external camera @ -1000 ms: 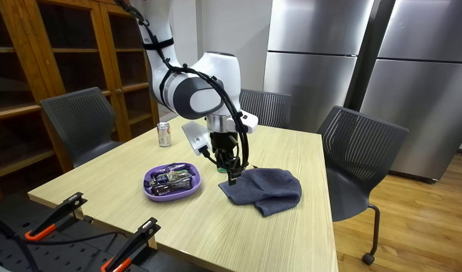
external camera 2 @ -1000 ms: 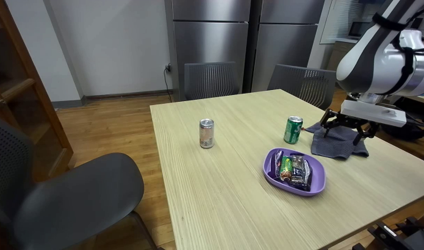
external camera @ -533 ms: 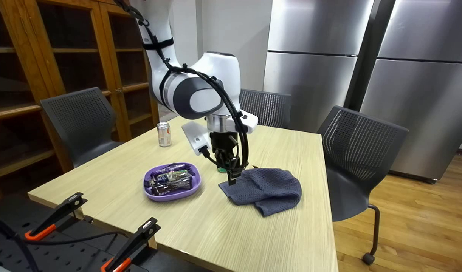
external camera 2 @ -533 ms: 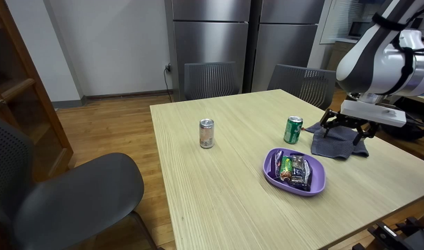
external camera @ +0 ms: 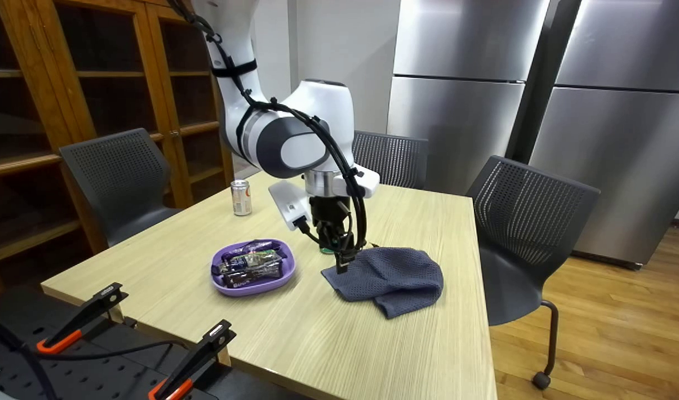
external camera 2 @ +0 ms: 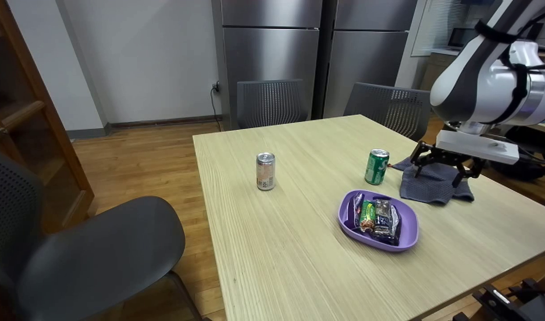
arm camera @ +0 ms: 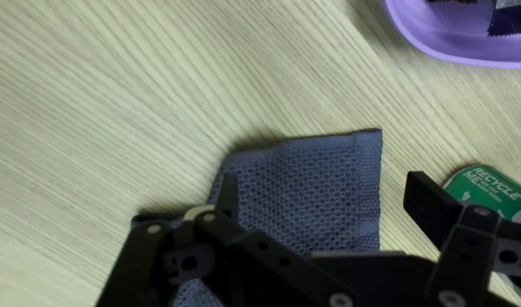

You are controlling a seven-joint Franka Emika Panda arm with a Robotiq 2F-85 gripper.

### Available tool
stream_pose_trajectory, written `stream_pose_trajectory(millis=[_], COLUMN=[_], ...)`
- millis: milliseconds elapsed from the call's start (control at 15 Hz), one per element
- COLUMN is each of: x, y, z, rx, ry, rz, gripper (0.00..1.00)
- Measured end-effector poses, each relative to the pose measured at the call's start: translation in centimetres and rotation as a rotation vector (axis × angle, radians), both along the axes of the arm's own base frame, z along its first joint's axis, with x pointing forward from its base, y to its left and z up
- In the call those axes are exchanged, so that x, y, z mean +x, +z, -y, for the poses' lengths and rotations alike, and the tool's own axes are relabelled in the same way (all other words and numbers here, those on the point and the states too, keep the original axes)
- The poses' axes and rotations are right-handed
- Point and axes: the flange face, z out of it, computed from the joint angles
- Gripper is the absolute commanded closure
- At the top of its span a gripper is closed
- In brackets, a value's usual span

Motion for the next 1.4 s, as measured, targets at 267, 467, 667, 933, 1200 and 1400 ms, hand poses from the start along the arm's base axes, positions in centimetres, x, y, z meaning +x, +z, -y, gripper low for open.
stream_pose_trajectory(millis=[267, 467, 667, 933, 1200, 1400], x=[1.0, 2.0, 3.0, 4.2, 5.3, 6.1], y=[-0.6, -1.2, -1.8, -2.7, -3.7, -4.2], z=[-0.2, -0.3, -0.3, -0.3, -0.4, -0.4], rx=[-0.011, -0.028, -0.047, -0.070, -0.095, -0.116], ry=[0.001, -0.006, -0.019, -0.028, -0.036, -0.044], rz=[0.001, 0.002, 0.003, 0.002, 0.002, 0.003], gripper=[0.00, 0.00, 0.00, 0.00, 0.00, 0.00])
